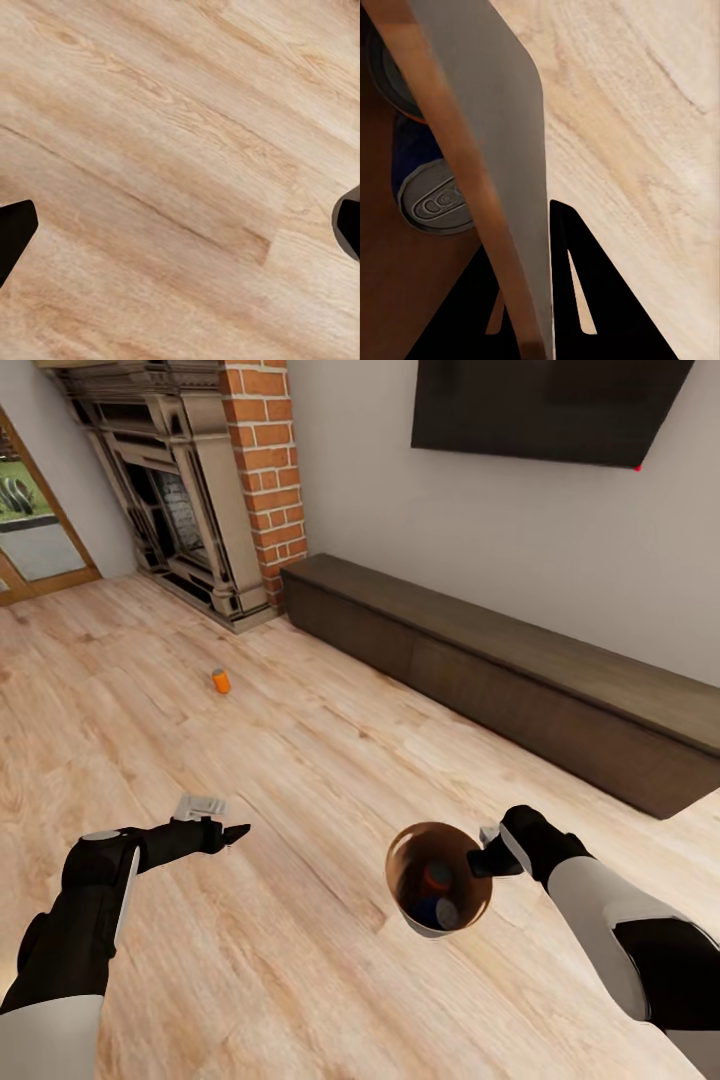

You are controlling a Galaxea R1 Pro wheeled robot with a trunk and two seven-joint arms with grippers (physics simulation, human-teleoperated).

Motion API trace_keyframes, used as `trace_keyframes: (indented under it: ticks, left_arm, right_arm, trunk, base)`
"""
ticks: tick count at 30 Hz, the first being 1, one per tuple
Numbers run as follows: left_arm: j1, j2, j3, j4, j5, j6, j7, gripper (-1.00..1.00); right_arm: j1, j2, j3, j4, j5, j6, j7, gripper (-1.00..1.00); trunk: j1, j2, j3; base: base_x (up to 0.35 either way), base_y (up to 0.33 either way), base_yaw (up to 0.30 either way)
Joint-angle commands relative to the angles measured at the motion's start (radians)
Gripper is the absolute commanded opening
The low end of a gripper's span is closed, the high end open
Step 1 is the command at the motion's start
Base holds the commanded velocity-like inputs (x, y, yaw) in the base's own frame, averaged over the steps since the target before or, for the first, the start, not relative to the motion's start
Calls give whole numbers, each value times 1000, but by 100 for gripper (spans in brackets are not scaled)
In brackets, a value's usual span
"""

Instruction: Put the three can of soda from the living room inside the tash can in the kitchen.

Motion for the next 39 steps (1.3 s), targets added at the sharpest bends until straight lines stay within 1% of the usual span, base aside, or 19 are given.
trace_keyframes:
  ticks: [1, 8, 15, 34, 39]
  left_arm:
    - [0, 0, 0, 0, 0, 1, 0, 100]
    - [0, 0, 0, 1, 0, 19, 0, 100]
    - [0, 0, 0, 2, -1, 31, 0, 100]
    - [0, 0, -1, 2, 1, 34, 0, 100]
    - [0, 0, -2, 2, 0, 34, 0, 100]
  right_arm:
    - [0, 0, -5, 0, -28, 4, 9, -100]
    - [5, 6, -5, 0, -27, 3, 9, -100]
    - [8, 9, -5, -1, -28, 3, 9, -100]
    - [8, 16, -6, -1, -29, 3, 10, -100]
    - [8, 22, -6, 0, -30, 4, 10, -100]
  trunk:
    - [0, 0, 0]
    - [0, 0, 0]
    - [0, 0, 3]
    - [0, 0, 3]
    - [0, 0, 3]
  base:
    - [302, 130, 2]
    - [286, 179, -12]
    - [259, 230, -101]
    - [230, 254, -13]
    - [202, 275, 0]
